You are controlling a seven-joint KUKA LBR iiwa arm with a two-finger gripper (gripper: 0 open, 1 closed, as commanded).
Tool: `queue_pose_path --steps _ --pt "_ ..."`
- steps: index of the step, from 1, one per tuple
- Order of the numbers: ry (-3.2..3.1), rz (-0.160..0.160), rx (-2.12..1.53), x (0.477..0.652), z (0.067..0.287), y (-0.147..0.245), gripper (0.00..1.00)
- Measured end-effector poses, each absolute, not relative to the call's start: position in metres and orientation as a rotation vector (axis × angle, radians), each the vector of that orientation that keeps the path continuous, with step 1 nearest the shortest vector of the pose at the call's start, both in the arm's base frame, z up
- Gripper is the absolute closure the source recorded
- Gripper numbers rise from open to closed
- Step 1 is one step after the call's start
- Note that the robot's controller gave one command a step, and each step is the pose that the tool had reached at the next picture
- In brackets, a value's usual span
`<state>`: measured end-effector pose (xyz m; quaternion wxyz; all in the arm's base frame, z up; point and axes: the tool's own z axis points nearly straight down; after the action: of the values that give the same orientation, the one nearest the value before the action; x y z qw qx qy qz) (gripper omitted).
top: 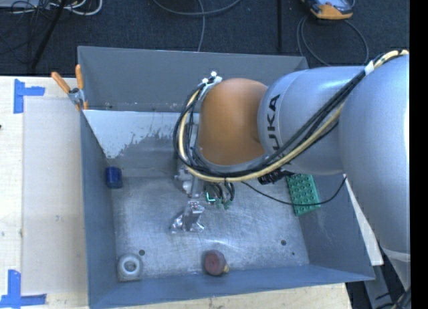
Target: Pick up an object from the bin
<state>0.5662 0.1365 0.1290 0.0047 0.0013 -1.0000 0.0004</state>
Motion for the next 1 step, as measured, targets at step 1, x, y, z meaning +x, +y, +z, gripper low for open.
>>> queue_pose_path --steps 1 --pt "-3.145 -0.005 -0.007 0.5639 0.0702 0.1117 0.00"
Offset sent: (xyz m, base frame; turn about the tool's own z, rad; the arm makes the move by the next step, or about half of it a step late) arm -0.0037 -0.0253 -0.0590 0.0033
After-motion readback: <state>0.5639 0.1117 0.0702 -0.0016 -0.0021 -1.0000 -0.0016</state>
